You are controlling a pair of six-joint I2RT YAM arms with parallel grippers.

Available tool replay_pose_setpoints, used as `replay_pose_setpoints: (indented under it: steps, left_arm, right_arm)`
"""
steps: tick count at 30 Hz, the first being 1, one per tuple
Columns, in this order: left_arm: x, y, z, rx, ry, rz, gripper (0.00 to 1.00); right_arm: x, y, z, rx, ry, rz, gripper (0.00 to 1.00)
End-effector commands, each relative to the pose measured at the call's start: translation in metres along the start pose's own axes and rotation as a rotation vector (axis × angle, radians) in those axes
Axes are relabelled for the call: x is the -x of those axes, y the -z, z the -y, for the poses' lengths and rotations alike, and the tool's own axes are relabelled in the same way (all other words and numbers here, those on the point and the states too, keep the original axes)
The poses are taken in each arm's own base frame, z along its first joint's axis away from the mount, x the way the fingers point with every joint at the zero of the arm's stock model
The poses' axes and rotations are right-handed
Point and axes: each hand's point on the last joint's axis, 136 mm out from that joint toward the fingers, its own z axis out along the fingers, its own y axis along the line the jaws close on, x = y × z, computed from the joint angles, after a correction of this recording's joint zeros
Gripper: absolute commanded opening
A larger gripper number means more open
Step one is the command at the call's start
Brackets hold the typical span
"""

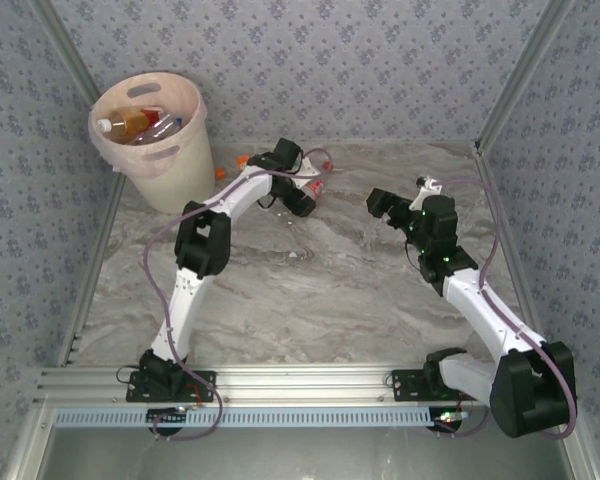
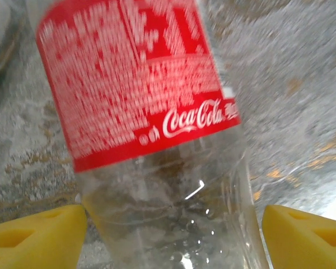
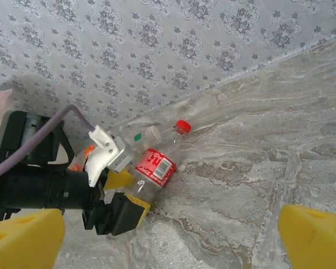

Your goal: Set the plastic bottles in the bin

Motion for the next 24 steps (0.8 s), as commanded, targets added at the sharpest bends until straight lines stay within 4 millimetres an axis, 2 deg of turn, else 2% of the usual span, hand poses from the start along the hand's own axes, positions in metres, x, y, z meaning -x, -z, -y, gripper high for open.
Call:
replay_pose_setpoints:
  steps: [1,6,11,14,20,24]
  left_arm:
    - [0.002,0.001,-0.012,0.089,-0.007,-0.009,0.79]
    - [0.008,-0.004,-0.019,0.120,0.033,-0.004,0.72]
    - [0.008,-0.013,-0.007,0.111,0.028,-0.018,0.68]
    - [0.006,-0.018,-0.008,0.143,0.024,-0.035,0.65]
    - [0.011,-0.009,-0.015,0.184,0.063,-0.012,0.56]
    - [0.018,0.000,-0.011,0.179,0.087,0.047,0.53]
  right_arm:
    - [0.014,0.006,-0.003,0.015,-0.004,0.066,1.00]
    - [0.013,0.006,-0.003,0.012,-0.004,0.065,1.00]
    - [0.019,0.007,-0.001,-0.004,-0.001,0.088,1.00]
    - [0.017,0.007,0.001,-0.013,-0.001,0.082,1.00]
    - [0.011,0.008,0.005,-0.029,-0.001,0.064,1.00]
    - [0.011,0.008,0.005,-0.028,0.003,0.064,1.00]
